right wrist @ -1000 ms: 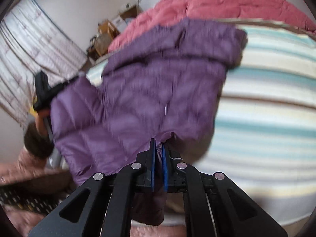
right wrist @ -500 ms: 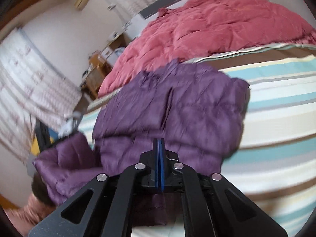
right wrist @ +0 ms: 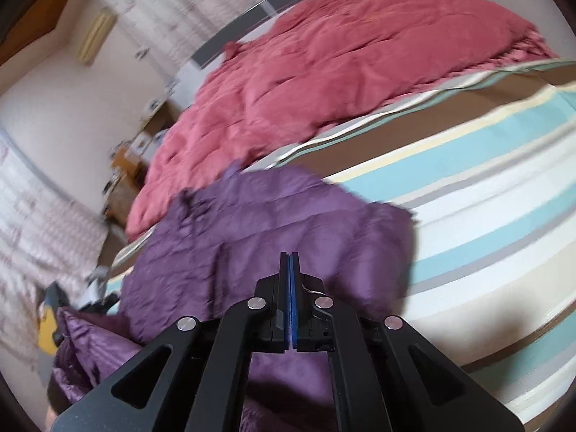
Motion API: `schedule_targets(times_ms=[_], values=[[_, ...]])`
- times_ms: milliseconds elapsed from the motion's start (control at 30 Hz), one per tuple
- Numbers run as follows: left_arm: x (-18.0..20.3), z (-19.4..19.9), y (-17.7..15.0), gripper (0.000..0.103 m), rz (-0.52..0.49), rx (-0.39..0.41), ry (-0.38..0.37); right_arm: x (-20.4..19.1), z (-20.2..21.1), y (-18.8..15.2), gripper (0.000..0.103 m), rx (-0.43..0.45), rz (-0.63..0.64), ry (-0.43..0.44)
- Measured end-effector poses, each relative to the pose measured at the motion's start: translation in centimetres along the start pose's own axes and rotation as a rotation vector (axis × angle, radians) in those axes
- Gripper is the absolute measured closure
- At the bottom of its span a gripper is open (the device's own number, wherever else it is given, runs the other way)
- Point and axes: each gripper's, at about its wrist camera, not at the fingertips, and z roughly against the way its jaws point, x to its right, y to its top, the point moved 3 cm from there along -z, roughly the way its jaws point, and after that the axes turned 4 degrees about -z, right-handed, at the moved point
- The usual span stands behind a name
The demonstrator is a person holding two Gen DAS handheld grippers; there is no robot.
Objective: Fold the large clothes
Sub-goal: 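Lift the hem with both grippers and fold it over toward the collar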
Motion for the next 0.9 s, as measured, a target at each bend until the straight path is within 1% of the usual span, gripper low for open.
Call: schedule_targets(times_ms=[33, 67, 100, 133, 167, 200, 233, 267, 300, 367, 400, 433, 500, 567, 600, 633, 667, 700, 733, 767, 800, 833, 867, 900], values=[[-0.1, -0.3, 0.1, 0.098, 0.003, 0.001, 0.008, 0.7, 0.2, 0.0, 0.101, 0.016, -0.025, 0.019], [-0.1, -0.5, 0.2, 0.096, 0.007, 0.003, 0.000, 1.1, 0.4, 0.0, 0.084, 0.020, -0.035, 0.015], [0.0, -0.7, 0.1, 0.087, 0.011, 0.007, -0.024, 1.5, 0.8, -0.1, 0.048, 0.029, -0.039, 0.011], [0.1, -0.8, 0.0, 0.080, 0.014, 0.010, -0.037, 1.8, 1.3, -0.3, 0.029, 0.044, -0.037, 0.018], [0.1, -0.8, -0.1, 0.056, 0.021, 0.018, -0.042, 1.9, 2.3, -0.7, 0.015, 0.076, -0.032, 0.028], [0.0, -0.6, -0.1, 0.043, 0.027, 0.034, -0.053, 2.0, 3.0, -1.1, 0.015, 0.090, -0.025, 0.045], [-0.2, -0.2, -0.2, 0.040, 0.034, 0.063, -0.073, 2.0, 3.8, -1.7, 0.015, 0.082, -0.014, 0.083], [-0.5, 0.4, -0.2, 0.034, 0.042, 0.088, -0.090, 2.1, 4.4, -2.3, 0.015, 0.070, -0.009, 0.108], [-1.1, 1.2, -0.1, 0.026, 0.060, 0.123, -0.107, 2.1, 4.8, -2.8, 0.015, 0.065, -0.009, 0.125], [-1.9, 2.6, -0.1, 0.017, 0.089, 0.185, -0.155, 2.4, 5.5, -4.0, 0.015, 0.032, 0.001, 0.165], [-2.3, 3.3, -0.1, 0.013, 0.090, 0.212, -0.192, 2.3, 5.4, -4.7, 0.015, 0.007, 0.017, 0.169], [-2.5, 3.8, -0.1, 0.011, 0.084, 0.223, -0.202, 2.2, 5.4, -5.5, 0.015, -0.020, 0.044, 0.174], [-2.2, 4.4, -0.1, 0.006, 0.041, 0.227, -0.249, 1.7, 5.0, -6.5, 0.015, -0.056, 0.071, 0.207], [-1.3, 4.4, -0.2, 0.002, -0.013, 0.214, -0.292, 1.2, 4.3, -7.5, 0.017, -0.090, 0.101, 0.213], [-0.4, 4.1, -0.2, 0.002, -0.055, 0.187, -0.315, 1.0, 3.9, -7.8, 0.027, -0.098, 0.111, 0.204], [0.5, 3.6, -0.2, 0.002, -0.102, 0.155, -0.319, 0.8, 3.3, -7.9, 0.036, -0.103, 0.115, 0.193], [1.1, 3.0, -0.2, 0.002, -0.138, 0.133, -0.295, 0.7, 3.0, -8.1, 0.049, -0.110, 0.109, 0.182], [1.9, 2.2, -0.3, 0.002, -0.180, 0.095, -0.269, 0.8, 2.5, -8.1, 0.061, -0.120, 0.097, 0.178], [2.7, 1.2, -0.3, 0.003, -0.217, 0.054, -0.253, 0.8, 2.1, -8.1, 0.065, -0.128, 0.079, 0.178], [3.4, 0.1, -0.5, 0.008, -0.258, 0.012, -0.214, 0.9, 2.1, -8.1, 0.074, -0.126, 0.073, 0.172], [4.0, -0.6, -0.6, 0.033, -0.287, -0.018, -0.204, 0.8, 2.2, -8.0, 0.081, -0.121, 0.073, 0.166], [4.5, -1.0, -0.8, 0.047, -0.302, -0.044, -0.217, 0.6, 2.3, -7.9, 0.084, -0.118, 0.077, 0.170], [4.9, -1.1, -1.0, 0.063, -0.309, -0.061, -0.215, 0.2, 2.7, -7.8, 0.086, -0.104, 0.093, 0.168], [5.3, -1.0, -1.2, 0.078, -0.311, -0.061, -0.216, -0.3, 3.1, -7.6, 0.089, -0.088, 0.112, 0.164]])
